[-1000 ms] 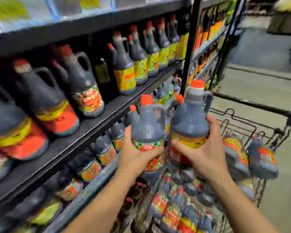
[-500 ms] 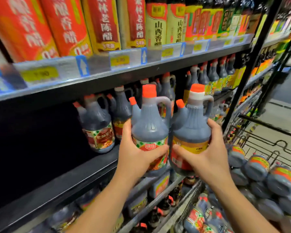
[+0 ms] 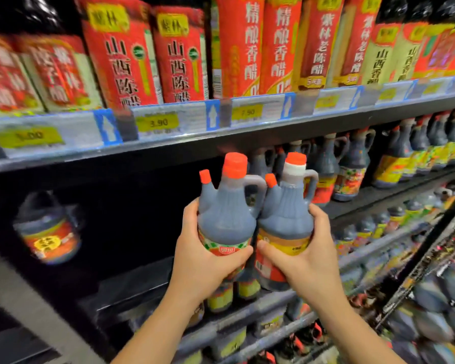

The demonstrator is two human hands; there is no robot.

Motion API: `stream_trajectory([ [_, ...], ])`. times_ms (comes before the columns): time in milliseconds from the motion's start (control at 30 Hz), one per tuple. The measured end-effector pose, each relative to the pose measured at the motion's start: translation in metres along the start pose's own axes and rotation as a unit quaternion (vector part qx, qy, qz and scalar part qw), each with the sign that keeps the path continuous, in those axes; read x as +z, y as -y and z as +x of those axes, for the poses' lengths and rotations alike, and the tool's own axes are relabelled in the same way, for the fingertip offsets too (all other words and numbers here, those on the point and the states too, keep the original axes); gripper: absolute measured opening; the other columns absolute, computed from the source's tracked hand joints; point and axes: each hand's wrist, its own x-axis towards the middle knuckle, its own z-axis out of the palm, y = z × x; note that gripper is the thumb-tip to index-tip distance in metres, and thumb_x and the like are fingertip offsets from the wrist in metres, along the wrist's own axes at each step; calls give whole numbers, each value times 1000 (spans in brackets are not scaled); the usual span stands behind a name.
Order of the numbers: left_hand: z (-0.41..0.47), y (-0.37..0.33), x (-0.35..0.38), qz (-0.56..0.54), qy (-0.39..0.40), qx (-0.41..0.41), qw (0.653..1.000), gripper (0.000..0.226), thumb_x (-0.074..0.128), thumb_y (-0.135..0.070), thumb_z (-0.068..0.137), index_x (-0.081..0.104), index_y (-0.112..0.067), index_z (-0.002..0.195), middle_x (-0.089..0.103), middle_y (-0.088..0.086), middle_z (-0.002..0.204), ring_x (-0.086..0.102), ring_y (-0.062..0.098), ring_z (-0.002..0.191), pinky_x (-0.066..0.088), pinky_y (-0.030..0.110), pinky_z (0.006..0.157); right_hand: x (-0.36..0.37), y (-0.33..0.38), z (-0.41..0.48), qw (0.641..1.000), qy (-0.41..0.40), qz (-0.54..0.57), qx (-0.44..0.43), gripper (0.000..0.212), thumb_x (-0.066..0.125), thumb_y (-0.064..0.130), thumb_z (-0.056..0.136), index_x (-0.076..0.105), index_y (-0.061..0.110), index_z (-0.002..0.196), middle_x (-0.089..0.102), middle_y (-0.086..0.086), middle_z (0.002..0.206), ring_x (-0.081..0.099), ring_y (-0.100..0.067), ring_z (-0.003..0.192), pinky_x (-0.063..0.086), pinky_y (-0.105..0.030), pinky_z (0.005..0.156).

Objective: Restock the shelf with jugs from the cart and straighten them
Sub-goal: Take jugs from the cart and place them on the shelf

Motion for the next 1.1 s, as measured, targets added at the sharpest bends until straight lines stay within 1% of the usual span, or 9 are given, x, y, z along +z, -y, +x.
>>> stream_trajectory([
  [100, -7, 7, -23, 21, -17, -7, 1000, 88, 91, -35, 54, 43, -45, 126, 59, -23, 119, 63, -1, 108, 50, 9, 76, 21, 2, -5, 1000, 27, 7, 11, 89, 88, 40, 53, 36, 41, 127, 56, 37, 107, 56, 16, 99, 44, -7, 77],
  [267, -8, 27, -46, 32, -76, -46, 996, 83, 93, -40, 50, 46, -35, 119, 64, -21, 110, 66, 2, 101, 53, 16, 75, 54, 9, -5, 997, 74, -1, 11, 94, 85, 49, 55, 35, 39, 133, 55, 30, 113, 58, 4, 103, 52, -37, 87],
  [400, 5, 42, -55, 32, -127, -59, 990, 90, 95, -34, 50, 45, -45, 124, 67, -20, 110, 68, 3, 99, 55, 18, 75, 82, 16, 6, 996, 87, 8, 9, 87, 80, 59, 53, 27, 62, 123, 51, 41, 111, 57, 11, 100, 52, -18, 78],
  [500, 16, 53, -61, 36, -154, -76, 984, 95, 96, -37, 49, 40, -59, 122, 66, -24, 112, 67, -2, 98, 55, 16, 76, 104, 13, 18, 995, 93, 21, 15, 86, 81, 59, 54, 31, 54, 123, 54, 28, 110, 57, 10, 98, 47, -9, 71],
  [633, 32, 69, -67, 32, -177, -116, 977, 97, 93, -36, 46, 38, -64, 121, 64, -21, 118, 64, -6, 102, 53, 22, 84, 128, 2, 33, 992, 102, 68, 16, 92, 88, 33, 60, 32, 32, 133, 52, 27, 110, 53, 20, 100, 43, -1, 74],
  [800, 56, 88, -70, 36, -187, -150, 970, 101, 90, -42, 39, 36, -67, 120, 62, -30, 113, 59, -15, 98, 48, 6, 73, 149, -5, 50, 992, 95, 80, -2, 81, 87, 14, 65, 37, 43, 122, 58, 24, 110, 56, 20, 96, 42, 0, 75],
  [933, 69, 98, -71, 45, -179, -149, 971, 110, 90, -45, 40, 31, -53, 132, 61, -15, 124, 62, -1, 108, 50, 21, 86, 154, -8, 64, 990, 143, 14, 9, 88, 83, 30, 72, 27, 35, 140, 51, 5, 134, 55, -4, 116, 46, -18, 93],
  [1000, 76, 101, -71, 48, -171, -146, 973, 110, 91, -42, 43, 30, -50, 134, 61, -18, 122, 62, -5, 105, 50, 12, 81, 158, -10, 74, 984, 163, -65, 13, 102, 80, 38, 74, 15, 18, 150, 42, -9, 143, 51, -24, 124, 46, -33, 97],
  [1100, 83, 105, -71, 58, -164, -143, 974, 103, 94, -30, 50, 32, -46, 131, 61, -17, 121, 62, -7, 103, 49, 5, 74, 165, -7, 84, 969, 164, -183, 18, 108, 74, 51, 77, 9, 5, 149, 48, -23, 136, 57, -39, 113, 47, -38, 84],
])
